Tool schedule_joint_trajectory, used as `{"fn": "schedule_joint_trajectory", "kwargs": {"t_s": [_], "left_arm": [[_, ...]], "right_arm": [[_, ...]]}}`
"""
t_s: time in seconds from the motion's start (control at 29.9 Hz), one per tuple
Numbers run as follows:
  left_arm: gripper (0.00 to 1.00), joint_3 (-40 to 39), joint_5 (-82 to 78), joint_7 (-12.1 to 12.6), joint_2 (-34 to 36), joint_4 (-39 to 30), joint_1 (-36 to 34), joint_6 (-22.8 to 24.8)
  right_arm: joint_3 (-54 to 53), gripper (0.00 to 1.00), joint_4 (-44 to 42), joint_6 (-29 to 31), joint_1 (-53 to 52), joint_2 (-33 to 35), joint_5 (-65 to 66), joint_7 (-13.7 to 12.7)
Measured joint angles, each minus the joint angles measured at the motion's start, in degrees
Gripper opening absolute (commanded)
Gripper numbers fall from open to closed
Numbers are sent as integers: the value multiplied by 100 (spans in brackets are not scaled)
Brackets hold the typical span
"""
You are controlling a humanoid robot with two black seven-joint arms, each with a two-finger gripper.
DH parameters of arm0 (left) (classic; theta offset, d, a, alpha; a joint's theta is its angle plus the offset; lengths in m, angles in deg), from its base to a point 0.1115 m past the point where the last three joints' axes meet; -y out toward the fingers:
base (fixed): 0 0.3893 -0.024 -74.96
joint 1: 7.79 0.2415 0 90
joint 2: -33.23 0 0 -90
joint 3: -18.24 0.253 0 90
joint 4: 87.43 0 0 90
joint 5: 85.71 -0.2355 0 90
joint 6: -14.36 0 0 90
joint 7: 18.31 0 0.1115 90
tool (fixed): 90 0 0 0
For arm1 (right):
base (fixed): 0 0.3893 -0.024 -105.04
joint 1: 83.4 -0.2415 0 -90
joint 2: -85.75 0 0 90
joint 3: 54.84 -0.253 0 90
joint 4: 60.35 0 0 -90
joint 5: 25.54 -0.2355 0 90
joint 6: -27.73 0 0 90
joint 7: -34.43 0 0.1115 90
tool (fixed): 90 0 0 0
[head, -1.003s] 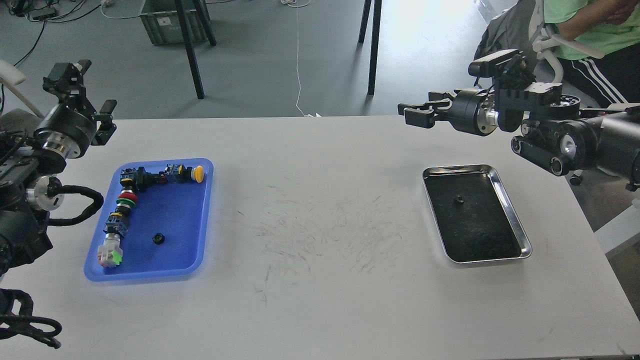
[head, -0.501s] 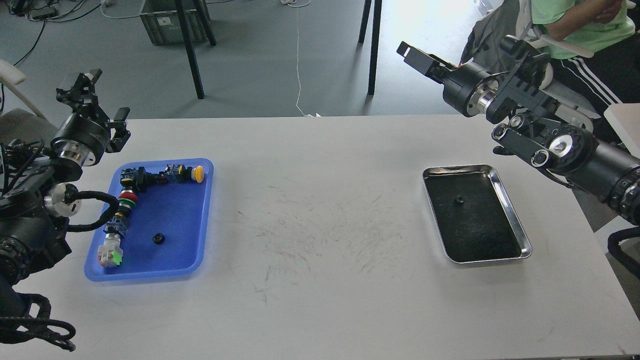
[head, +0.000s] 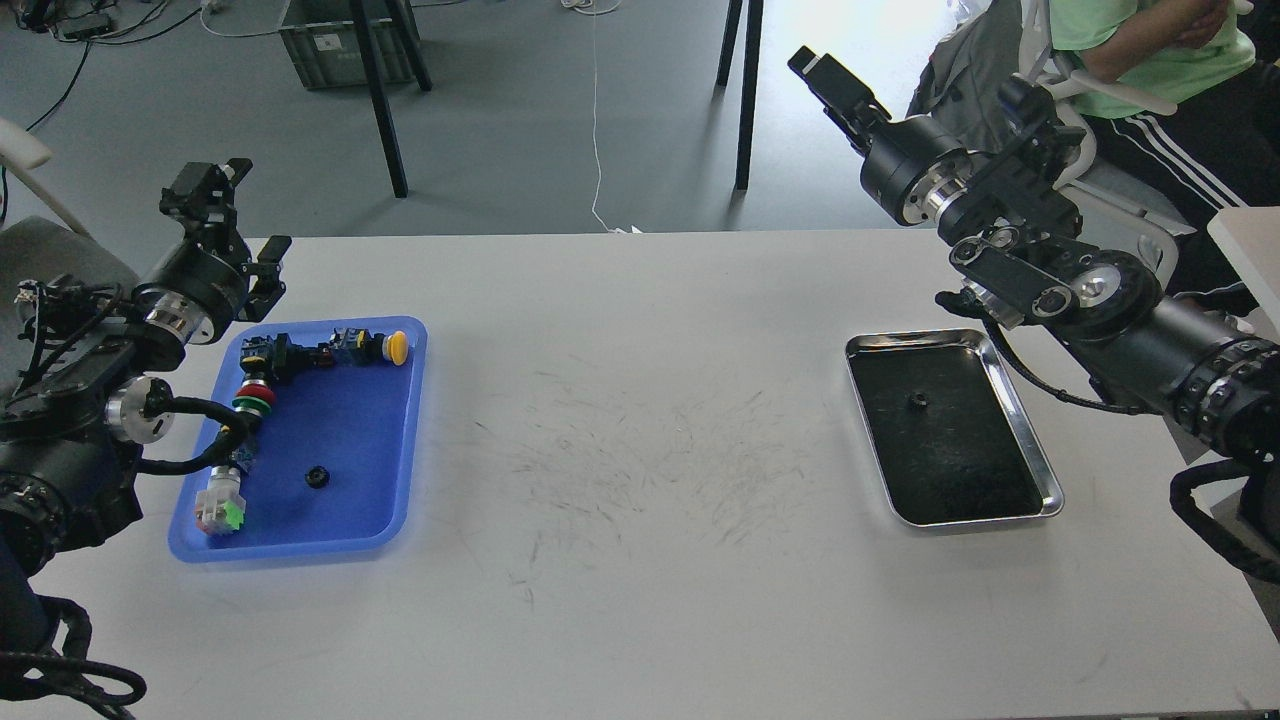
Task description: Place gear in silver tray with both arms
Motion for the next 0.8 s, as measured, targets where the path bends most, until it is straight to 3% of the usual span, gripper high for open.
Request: {"fn": "schedule_joint_trajectory", "kwargs": {"t_s": [0.47,0.8], "left_arm": [[99,6,-10,0,127,-250,-70,0],[99,23,-648,0,450,-1604,-173,0]], "right_arm": [[-52,88,4,-81,161,-179,-56,0],[-42,88,1,-73,192,-181,-53,0]]}}
